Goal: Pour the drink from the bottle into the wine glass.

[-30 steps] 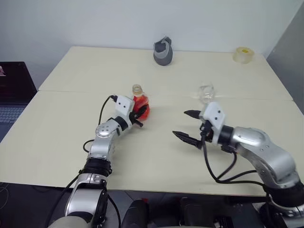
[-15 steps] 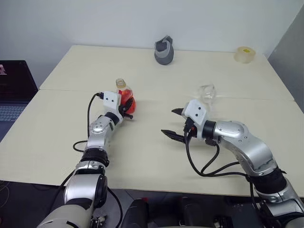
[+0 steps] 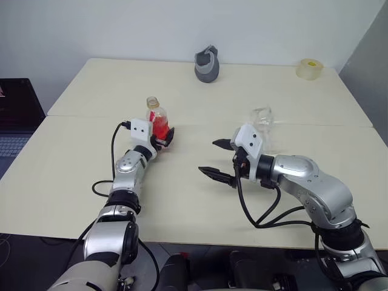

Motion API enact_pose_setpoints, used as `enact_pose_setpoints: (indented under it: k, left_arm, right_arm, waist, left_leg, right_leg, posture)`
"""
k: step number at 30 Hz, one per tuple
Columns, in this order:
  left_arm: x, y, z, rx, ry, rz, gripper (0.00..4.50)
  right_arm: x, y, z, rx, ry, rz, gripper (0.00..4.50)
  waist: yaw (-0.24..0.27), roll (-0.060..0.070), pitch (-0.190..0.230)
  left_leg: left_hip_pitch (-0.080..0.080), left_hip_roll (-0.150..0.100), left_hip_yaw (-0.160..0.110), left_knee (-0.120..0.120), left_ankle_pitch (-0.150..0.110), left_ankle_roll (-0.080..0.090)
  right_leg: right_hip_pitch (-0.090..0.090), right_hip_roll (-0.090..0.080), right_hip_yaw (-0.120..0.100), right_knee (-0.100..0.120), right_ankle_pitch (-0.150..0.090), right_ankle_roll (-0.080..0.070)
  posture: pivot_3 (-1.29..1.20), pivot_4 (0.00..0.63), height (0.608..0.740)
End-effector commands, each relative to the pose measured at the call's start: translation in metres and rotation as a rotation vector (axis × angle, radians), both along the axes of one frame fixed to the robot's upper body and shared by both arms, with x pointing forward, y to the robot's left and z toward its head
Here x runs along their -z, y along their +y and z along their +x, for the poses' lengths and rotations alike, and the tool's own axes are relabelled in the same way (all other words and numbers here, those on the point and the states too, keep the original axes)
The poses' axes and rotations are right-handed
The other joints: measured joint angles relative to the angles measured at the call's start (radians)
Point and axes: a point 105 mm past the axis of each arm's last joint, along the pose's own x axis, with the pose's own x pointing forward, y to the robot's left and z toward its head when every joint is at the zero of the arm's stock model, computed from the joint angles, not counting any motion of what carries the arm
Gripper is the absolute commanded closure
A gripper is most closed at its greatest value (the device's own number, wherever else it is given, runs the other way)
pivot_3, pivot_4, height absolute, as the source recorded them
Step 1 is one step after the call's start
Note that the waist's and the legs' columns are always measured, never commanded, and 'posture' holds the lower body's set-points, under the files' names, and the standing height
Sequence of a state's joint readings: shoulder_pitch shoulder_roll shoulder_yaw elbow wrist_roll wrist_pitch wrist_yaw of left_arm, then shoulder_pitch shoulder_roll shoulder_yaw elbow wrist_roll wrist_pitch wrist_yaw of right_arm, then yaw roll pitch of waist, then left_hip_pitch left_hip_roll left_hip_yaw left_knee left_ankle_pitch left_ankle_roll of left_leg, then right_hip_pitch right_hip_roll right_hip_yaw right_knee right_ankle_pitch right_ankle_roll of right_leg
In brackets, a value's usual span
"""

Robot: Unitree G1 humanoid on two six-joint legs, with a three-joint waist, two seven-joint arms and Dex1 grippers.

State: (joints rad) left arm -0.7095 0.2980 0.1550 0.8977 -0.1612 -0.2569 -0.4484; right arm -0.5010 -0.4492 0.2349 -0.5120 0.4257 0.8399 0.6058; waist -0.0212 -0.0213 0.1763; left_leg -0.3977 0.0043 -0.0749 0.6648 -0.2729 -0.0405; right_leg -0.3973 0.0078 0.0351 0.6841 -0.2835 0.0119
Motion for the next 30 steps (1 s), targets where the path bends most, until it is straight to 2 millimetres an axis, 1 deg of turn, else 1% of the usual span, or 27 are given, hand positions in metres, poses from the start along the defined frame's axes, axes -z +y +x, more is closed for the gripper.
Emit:
enact_pose_setpoints:
  k: [1, 4, 8, 11, 13, 15, 17, 19, 21, 25, 27, 30]
  left_arm:
    - [-0.011, 0.004, -0.005, -0.008, -0.051, -0.031, 0.02]
    - [-0.011, 0.009, -0.015, -0.028, -0.060, -0.021, 0.02]
    - [-0.014, 0.018, -0.039, -0.069, -0.075, -0.013, 0.02]
    - [-0.018, 0.015, -0.058, -0.056, -0.081, 0.025, 0.02]
    - [-0.023, 0.013, -0.067, -0.051, -0.088, 0.031, 0.02]
    - [-0.032, -0.005, -0.078, 0.052, -0.102, 0.085, 0.02]
    - [-0.036, -0.026, -0.088, 0.192, -0.083, 0.106, 0.02]
    - [-0.038, -0.041, -0.094, 0.303, -0.058, 0.126, 0.02]
    - [-0.037, -0.055, -0.096, 0.433, -0.013, 0.153, 0.02]
    - [-0.037, -0.068, -0.096, 0.579, 0.034, 0.166, 0.02]
    - [-0.040, -0.075, -0.099, 0.654, 0.038, 0.166, 0.02]
    - [-0.043, -0.082, -0.102, 0.740, 0.038, 0.180, 0.02]
  right_arm:
    - [-0.017, -0.001, -0.008, -0.021, -0.056, 0.033, 0.00]
    - [-0.019, -0.005, -0.014, -0.029, -0.053, 0.034, 0.00]
    - [-0.021, -0.015, -0.018, -0.006, -0.039, 0.035, 0.00]
    - [-0.024, -0.026, -0.016, 0.050, -0.016, 0.061, 0.00]
    - [-0.027, -0.036, -0.012, 0.105, -0.003, 0.088, 0.00]
    - [-0.034, -0.059, 0.002, 0.233, 0.012, 0.132, 0.00]
    - [-0.038, -0.079, 0.015, 0.348, 0.029, 0.150, 0.00]
    - [-0.038, -0.093, 0.025, 0.426, 0.040, 0.127, 0.00]
    - [-0.030, -0.112, 0.048, 0.569, 0.127, 0.048, 0.00]
    - [-0.024, -0.123, 0.075, 0.642, 0.310, -0.053, 0.00]
    - [-0.030, -0.129, 0.091, 0.686, 0.342, -0.024, 0.00]
    - [-0.032, -0.133, 0.112, 0.717, 0.374, -0.035, 0.00]
  waist:
    - [-0.005, 0.000, 0.000]
    - [-0.005, 0.000, 0.000]
    - [-0.006, 0.000, 0.000]
    - [-0.005, 0.000, 0.000]
    - [-0.005, 0.000, 0.000]
    - [-0.003, 0.000, 0.000]
    - [-0.001, 0.000, 0.000]
    - [0.001, 0.000, 0.000]
    - [-0.004, 0.000, 0.000]
    - [-0.011, 0.001, 0.000]
    - [-0.012, 0.001, 0.000]
    - [-0.012, 0.001, 0.000]
  left_leg:
    - [0.000, 0.000, 0.000, 0.000, 0.000, 0.000]
    - [0.000, 0.000, 0.000, 0.000, 0.000, 0.000]
    - [0.000, 0.001, 0.000, 0.000, 0.000, 0.000]
    - [0.000, 0.001, 0.000, 0.000, 0.000, 0.000]
    - [0.000, 0.001, 0.000, 0.000, 0.000, 0.000]
    - [0.000, 0.001, 0.000, 0.000, 0.000, 0.000]
    - [0.000, 0.001, 0.000, 0.000, 0.000, 0.000]
    - [0.001, 0.000, 0.001, 0.000, 0.000, 0.000]
    - [0.002, 0.000, 0.002, -0.001, 0.000, 0.000]
    - [0.004, 0.001, 0.003, -0.002, 0.000, 0.000]
    - [0.004, 0.003, 0.005, -0.003, 0.000, 0.000]
    - [0.001, 0.005, 0.009, -0.004, 0.000, 0.001]
  right_leg:
    - [0.000, 0.000, 0.000, 0.000, 0.000, 0.000]
    - [0.000, 0.000, 0.000, 0.000, 0.000, 0.000]
    - [0.000, 0.000, 0.001, 0.000, 0.000, 0.000]
    - [0.000, 0.000, 0.001, 0.000, 0.000, 0.000]
    - [0.000, 0.000, 0.001, 0.000, 0.000, 0.000]
    - [0.000, 0.000, 0.001, 0.000, 0.000, -0.001]
    - [0.001, 0.000, 0.001, 0.000, 0.000, -0.001]
    - [0.002, -0.001, 0.001, 0.000, 0.000, -0.001]
    - [0.002, 0.000, 0.002, -0.001, 0.000, -0.001]
    - [0.001, 0.001, 0.003, 0.000, 0.000, -0.001]
    - [0.001, 0.004, 0.004, 0.000, 0.001, -0.002]
    - [-0.003, 0.005, 0.006, -0.001, 0.001, -0.002]
  posture:
    - [0.00, 0.150, 0.740]
    - [0.00, 0.150, 0.740]
    - [0.00, 0.150, 0.740]
    - [0.00, 0.150, 0.740]
    - [0.00, 0.150, 0.740]
    - [0.00, 0.150, 0.740]
    - [0.00, 0.150, 0.740]
    - [0.00, 0.150, 0.740]
    - [0.00, 0.150, 0.740]
    - [0.00, 0.150, 0.740]
    - [0.00, 0.150, 0.740]
    - [0.00, 0.150, 0.740]
